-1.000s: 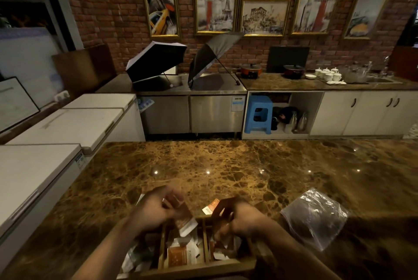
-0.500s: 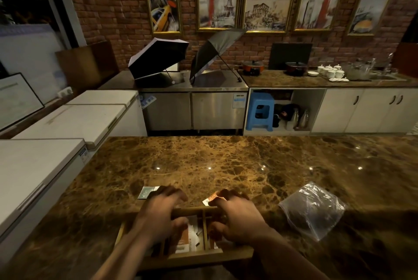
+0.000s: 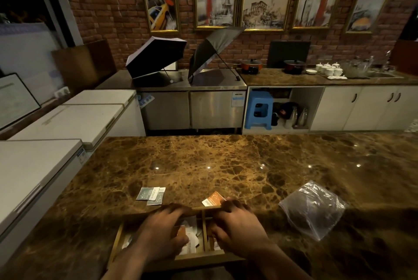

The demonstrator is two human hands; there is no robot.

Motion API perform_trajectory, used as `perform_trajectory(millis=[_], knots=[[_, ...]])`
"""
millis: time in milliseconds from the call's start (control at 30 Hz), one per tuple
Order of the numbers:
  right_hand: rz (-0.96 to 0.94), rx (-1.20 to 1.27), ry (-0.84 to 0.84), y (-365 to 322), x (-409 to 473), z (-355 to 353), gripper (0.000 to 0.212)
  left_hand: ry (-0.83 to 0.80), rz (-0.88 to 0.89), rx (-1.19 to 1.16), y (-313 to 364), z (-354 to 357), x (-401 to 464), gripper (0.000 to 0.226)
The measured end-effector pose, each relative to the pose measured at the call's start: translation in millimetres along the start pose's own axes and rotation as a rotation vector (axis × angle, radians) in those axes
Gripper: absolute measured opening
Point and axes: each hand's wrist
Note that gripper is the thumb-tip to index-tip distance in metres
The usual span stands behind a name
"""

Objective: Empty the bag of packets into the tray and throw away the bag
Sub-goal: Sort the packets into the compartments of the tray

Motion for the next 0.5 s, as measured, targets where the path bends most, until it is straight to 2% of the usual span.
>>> perform_trajectory(millis=[133, 267, 500], knots=[[0.097, 0.060, 0.041, 6.0, 10.1, -10.0, 0.035, -0.050, -0.070, -0.048, 10.0, -10.6, 16.2, 0.066], [0.193, 0.136, 0.090, 24.1, 30.4, -15.0, 0.034, -0.102, -0.063, -0.083, 29.4, -15.9, 41.4, 0.051], [0.202, 0.101, 0.104, 54.4, 62.0, -14.8, 0.031, -0.032, -0.125, -0.037, 58.9, -4.3, 93.4, 0.026]])
Point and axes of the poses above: each hand's wrist, its own x-axis towards the middle knuckle, its own z-axis out of the palm, y = z × x, and after that the axes turned 9 degrees about -z, right-handed
